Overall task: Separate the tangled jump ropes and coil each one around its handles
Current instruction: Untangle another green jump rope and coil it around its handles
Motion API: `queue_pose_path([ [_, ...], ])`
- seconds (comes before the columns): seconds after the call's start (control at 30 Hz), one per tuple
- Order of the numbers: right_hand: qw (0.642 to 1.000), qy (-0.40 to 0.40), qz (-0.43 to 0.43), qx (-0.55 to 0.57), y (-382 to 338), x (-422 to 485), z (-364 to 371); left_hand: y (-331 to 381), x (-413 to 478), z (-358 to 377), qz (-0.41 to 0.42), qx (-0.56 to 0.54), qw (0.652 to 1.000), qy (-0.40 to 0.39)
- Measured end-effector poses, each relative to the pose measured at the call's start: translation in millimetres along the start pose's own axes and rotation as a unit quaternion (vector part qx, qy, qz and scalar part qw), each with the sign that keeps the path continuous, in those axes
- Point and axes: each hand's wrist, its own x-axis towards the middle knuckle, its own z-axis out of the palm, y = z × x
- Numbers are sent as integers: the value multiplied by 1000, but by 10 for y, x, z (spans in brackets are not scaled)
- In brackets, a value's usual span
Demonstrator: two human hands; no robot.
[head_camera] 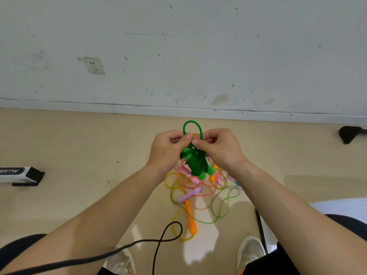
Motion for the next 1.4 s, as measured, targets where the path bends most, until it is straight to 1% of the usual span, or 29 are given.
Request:
queue_pose_path([
  [0.13, 997, 34, 18, 68, -116, 259, -34, 183, 251, -29, -80, -68, 994, -6],
  [0.2, 991, 41, 45, 116, -173, 454, -43, 291, 454, -50, -94, -75, 993, -7],
  [0.27, 984, 39, 68, 159, -239, 681, -34, 367, 696, -64, -82, -76, 994, 5],
  [0.43, 981, 47, 70, 173, -273, 1378, 28, 372, 1431, -84, -17, -25, 999, 25],
  [0.6, 985, 40, 79, 149, -247, 2154, 124, 306, 2218, -160, -22, 7, 999, 37],
  [0.7, 985, 37, 90, 141, -471, 2447, 110, 518, 2484, -240, -38, 5, 998, 42],
  [0.87, 985, 23, 110, 129, -1314, 2611, -161, 1423, 2618, -338, -81, -5, 996, 43],
  [1.07, 985, 18, 123, 122, -2737, 2599, -869, 3010, 2523, -333, -103, -8, 994, 18],
  [1.27, 984, 17, 120, 131, -4135, 2551, -1618, 4620, 2422, -287, -87, 17, 996, -2],
  [1.4, 985, 24, 105, 135, -4893, 2552, -2066, 5531, 2369, -216, -73, 31, 997, -22],
])
